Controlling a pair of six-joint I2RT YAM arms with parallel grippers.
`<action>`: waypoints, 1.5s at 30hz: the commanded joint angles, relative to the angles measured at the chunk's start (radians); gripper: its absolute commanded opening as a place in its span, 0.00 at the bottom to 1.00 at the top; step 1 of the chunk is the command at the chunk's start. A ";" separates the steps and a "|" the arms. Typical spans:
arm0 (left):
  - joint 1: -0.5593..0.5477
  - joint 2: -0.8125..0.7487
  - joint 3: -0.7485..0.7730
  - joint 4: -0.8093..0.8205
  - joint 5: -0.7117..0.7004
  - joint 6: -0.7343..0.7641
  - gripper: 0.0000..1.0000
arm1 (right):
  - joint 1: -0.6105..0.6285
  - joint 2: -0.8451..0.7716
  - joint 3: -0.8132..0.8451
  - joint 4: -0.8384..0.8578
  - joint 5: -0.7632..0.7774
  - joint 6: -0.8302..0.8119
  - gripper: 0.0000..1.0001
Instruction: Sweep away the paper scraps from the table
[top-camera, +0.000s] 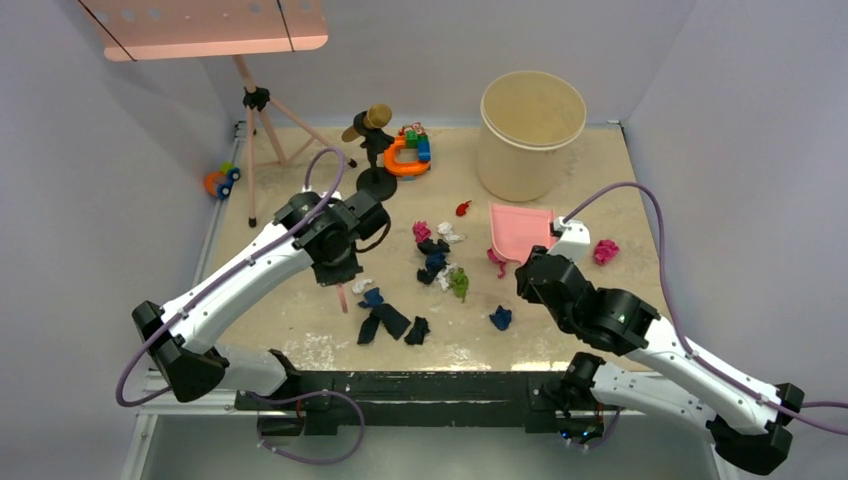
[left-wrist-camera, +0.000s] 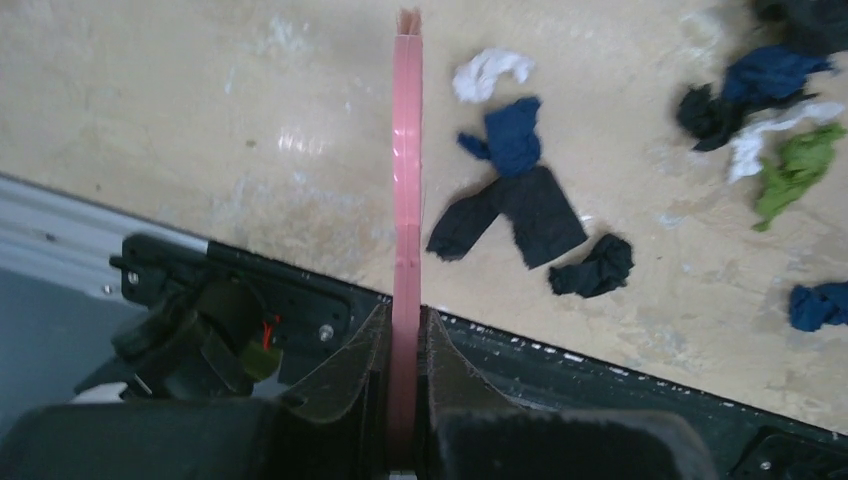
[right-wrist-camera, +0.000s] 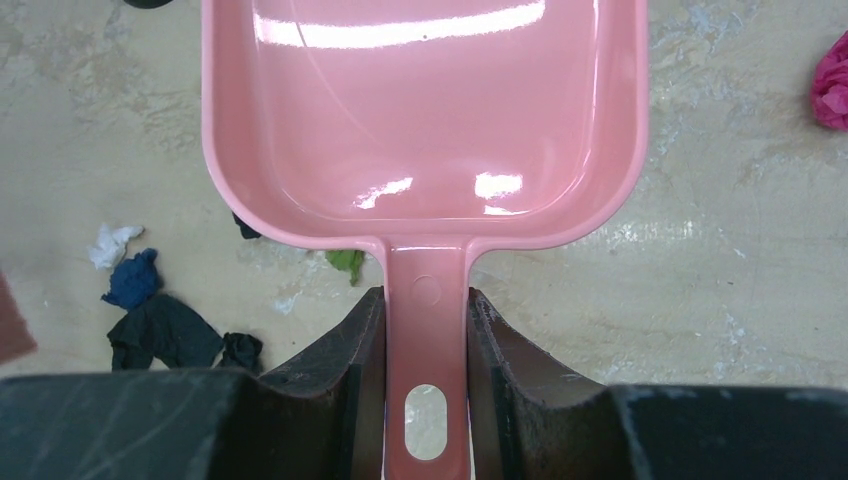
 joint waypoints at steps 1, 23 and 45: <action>0.001 -0.045 -0.183 -0.238 0.090 -0.266 0.00 | -0.005 -0.010 0.024 0.045 0.008 0.016 0.00; 0.001 0.320 0.106 0.196 0.366 -0.051 0.00 | -0.005 -0.045 0.032 0.011 0.012 0.030 0.00; -0.025 -0.127 -0.323 0.198 0.480 -0.234 0.00 | -0.005 -0.030 0.022 0.025 0.002 0.051 0.00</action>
